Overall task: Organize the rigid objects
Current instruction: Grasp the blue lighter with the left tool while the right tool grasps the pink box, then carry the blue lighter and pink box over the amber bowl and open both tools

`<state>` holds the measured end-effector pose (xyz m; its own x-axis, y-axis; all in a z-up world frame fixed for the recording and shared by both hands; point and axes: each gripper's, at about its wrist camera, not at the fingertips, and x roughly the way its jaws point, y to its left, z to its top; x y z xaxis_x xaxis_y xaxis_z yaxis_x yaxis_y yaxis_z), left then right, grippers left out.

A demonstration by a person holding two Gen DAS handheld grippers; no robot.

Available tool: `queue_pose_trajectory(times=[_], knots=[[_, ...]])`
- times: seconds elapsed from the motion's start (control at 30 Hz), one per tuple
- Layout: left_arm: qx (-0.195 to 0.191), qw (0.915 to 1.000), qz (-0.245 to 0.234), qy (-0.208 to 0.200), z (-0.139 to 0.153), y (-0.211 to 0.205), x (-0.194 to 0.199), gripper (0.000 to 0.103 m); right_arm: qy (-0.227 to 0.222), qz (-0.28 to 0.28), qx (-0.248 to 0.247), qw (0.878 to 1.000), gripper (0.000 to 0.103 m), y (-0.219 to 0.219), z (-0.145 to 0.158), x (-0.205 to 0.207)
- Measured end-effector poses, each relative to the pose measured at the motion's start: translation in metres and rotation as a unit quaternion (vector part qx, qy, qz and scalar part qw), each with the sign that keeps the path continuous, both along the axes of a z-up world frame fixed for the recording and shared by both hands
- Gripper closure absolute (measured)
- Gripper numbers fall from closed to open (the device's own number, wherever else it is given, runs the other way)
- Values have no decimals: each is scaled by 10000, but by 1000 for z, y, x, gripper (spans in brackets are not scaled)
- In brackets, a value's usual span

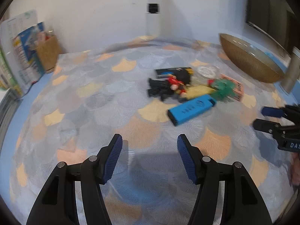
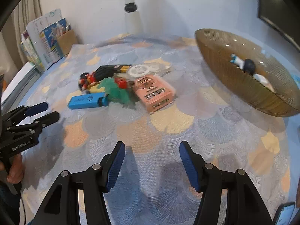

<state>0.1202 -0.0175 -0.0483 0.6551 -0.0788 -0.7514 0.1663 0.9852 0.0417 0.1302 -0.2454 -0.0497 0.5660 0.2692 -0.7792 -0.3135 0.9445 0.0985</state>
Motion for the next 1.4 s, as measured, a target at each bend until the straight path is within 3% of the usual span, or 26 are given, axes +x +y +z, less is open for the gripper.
queue_pose_trajectory(times=[0.07, 0.17, 0.33, 0.6, 0.67, 0.7, 0.73, 0.93, 1.1, 1.3, 1.33, 1.4], knots=[[44, 9996, -269, 87, 4, -4, 5, 44, 283, 216, -167, 9992, 36, 2, 4, 10], [190, 9978, -636, 81, 10, -13, 19, 44, 208, 71, -631, 9978, 32, 2, 10, 28], [-52, 9896, -1288, 636, -2, -18, 52, 44, 215, 124, -638, 9977, 31, 0, 2, 65], [-86, 9829, -1753, 561, -5, -36, 63, 45, -146, 439, -534, 9975, 29, 13, 1, 91], [-58, 9816, -1839, 518, -5, -42, 60, 55, -173, 485, -512, 9974, 35, 14, 2, 91], [-20, 9814, -1853, 491, -5, -45, 57, 59, -203, 535, -496, 9971, 41, 14, 2, 89], [37, 9823, -1817, 461, -5, -46, 55, 68, -194, 622, -437, 9969, 55, 15, 3, 87], [-103, 9885, -1428, 478, -3, -40, 32, 81, -217, 704, -555, 9957, 61, 24, 1, 55], [-335, 9940, -925, 480, -3, -18, -8, 82, -136, 950, -691, 9930, 61, 18, 0, -2], [-412, 9949, -795, 462, -4, -9, -39, 81, -61, 857, -532, 9949, 61, -4, -4, -53], [-400, 9950, -791, 450, -5, -11, -40, 81, -69, 776, -497, 9957, 60, -7, -5, -57], [-363, 9959, -715, 428, -5, -12, -44, 80, -31, 619, -510, 9968, 40, -10, -6, -58]])
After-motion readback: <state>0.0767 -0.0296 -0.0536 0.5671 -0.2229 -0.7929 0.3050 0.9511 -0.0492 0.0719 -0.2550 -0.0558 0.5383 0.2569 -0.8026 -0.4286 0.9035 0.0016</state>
